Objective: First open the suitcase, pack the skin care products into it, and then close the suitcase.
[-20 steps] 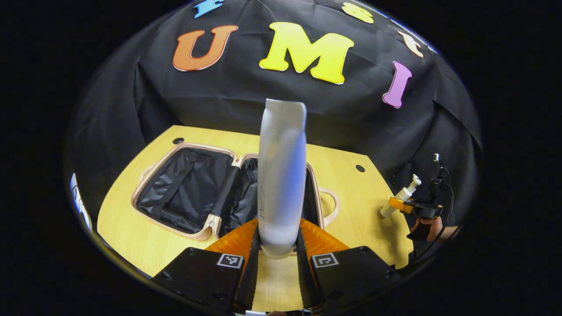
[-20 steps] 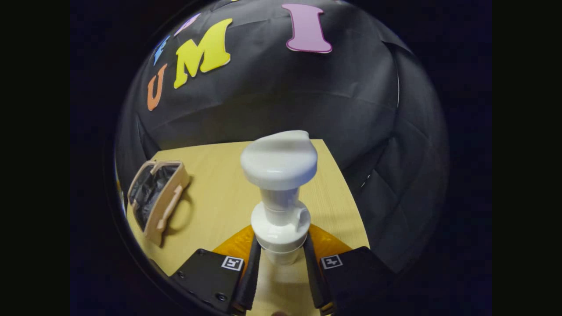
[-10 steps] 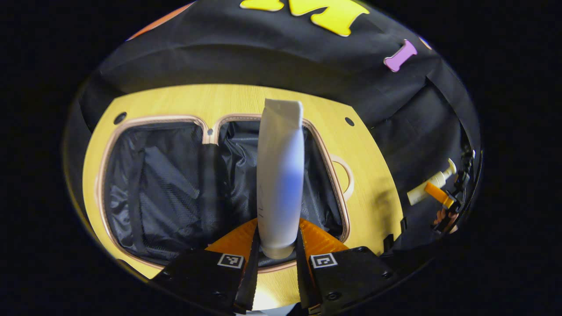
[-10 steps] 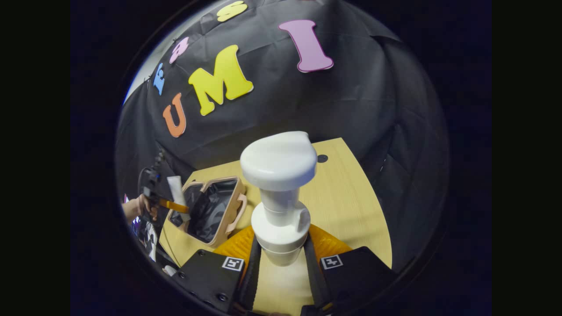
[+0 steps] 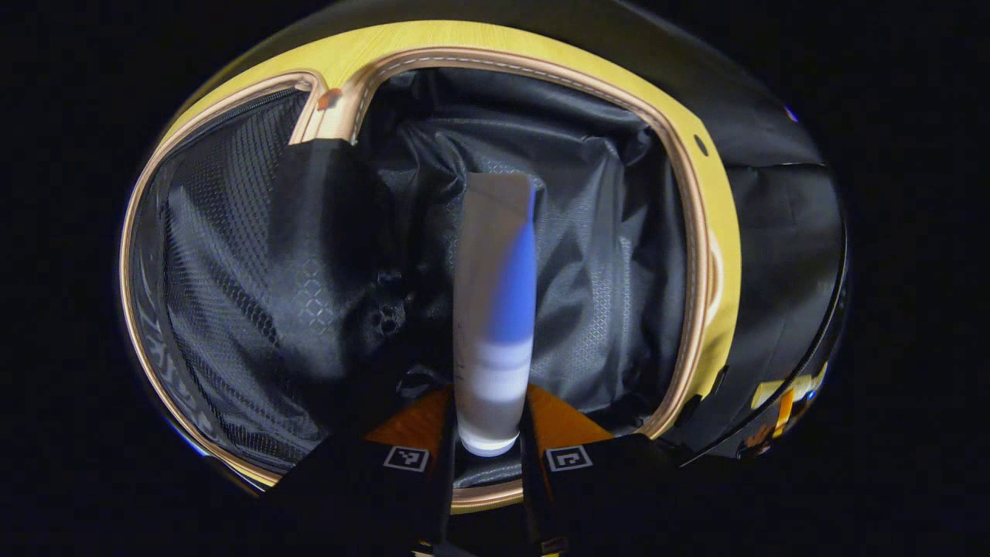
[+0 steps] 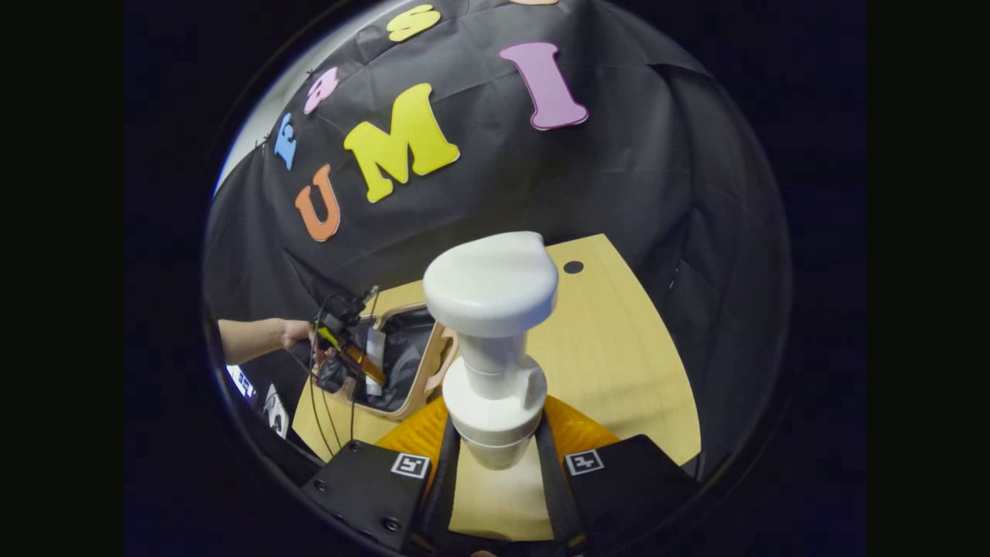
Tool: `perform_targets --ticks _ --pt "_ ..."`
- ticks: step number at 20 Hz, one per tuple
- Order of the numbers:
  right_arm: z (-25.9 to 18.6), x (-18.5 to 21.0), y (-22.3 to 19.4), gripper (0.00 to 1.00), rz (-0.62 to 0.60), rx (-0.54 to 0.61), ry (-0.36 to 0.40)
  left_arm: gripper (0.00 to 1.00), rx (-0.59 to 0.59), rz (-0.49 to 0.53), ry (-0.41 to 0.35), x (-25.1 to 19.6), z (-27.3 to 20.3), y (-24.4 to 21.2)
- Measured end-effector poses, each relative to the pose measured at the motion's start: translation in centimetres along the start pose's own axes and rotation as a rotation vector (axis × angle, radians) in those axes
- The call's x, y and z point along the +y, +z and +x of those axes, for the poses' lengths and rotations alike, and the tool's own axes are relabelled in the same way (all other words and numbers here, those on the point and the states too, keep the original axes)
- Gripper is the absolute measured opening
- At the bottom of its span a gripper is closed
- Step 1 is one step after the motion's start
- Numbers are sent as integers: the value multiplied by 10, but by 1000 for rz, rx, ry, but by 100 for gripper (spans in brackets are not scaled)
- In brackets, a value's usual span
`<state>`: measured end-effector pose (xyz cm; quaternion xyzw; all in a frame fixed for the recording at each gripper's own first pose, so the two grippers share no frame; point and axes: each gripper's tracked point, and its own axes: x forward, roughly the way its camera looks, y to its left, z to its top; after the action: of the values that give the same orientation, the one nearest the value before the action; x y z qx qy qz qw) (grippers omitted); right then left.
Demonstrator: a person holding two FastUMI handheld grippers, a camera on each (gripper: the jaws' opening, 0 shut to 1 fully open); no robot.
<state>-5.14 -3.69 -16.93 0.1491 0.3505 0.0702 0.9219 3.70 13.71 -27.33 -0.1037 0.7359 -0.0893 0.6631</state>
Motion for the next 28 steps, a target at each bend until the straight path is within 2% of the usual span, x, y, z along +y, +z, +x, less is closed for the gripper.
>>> perform_targets --ticks 1,2,3,4,7,8,9,10,11,12,13,14,15,16,17,18,20,21,22,23,25,28 --pt "0 3 -1 46 -10 5 3 48 7 -12 29 2 3 1" --pt "0 7 -2 46 -20 11 8 42 15 -27 53 2 4 1" --pt "0 10 -2 46 -30 16 15 49 11 -40 67 2 6 4" --pt "0 15 -3 46 -40 22 24 44 1 -50 67 -1 8 6" --pt "3 29 0 46 -87 31 52 51 -26 -61 54 -6 3 5" --pt "4 35 1 46 -103 37 65 67 -44 -53 45 -10 -3 4" --pt "7 42 1 46 -114 47 83 67 -67 -40 34 -15 -11 3" --pt "11 50 0 44 -110 61 104 73 -90 -29 17 -18 -19 1" --pt "17 60 0 46 -96 76 128 75 -118 -29 1 -20 -28 -3" --pt "25 69 1 46 -84 89 149 98 -159 -40 -25 -24 -38 -6" --pt "32 79 2 46 -83 102 168 99 -207 -54 -58 -29 -49 -11" --pt "38 90 5 46 -89 110 190 88 -267 -63 -97 -36 -62 -17" --pt "46 103 9 44 -101 123 212 88 -338 -71 -133 -42 -77 -24" --pt "56 115 12 47 -117 139 236 100 -415 -81 -167 -48 -93 -32" --pt "64 129 16 46 -127 157 259 92 -494 -85 -200 -53 -111 -42" --pt "73 144 21 45 -132 175 284 94 -583 -86 -221 -52 -126 -50" --pt "96 172 28 46 -147 210 329 94 -786 -76 -173 -37 -156 -69" --pt "110 184 28 44 -162 234 337 94 -879 -64 -91 -27 -167 -81" --pt "128 194 25 46 -178 262 336 95 -951 -41 -32 -22 -179 -93" --pt "146 204 18 46 -197 295 338 96 -996 -28 1 -21 -185 -106" --pt "176 215 -3 46 -206 384 317 95 -1052 -52 16 -27 -191 -134" --pt "214 213 -41 47 -206 544 233 96 -1034 -106 -55 -35 -176 -170"
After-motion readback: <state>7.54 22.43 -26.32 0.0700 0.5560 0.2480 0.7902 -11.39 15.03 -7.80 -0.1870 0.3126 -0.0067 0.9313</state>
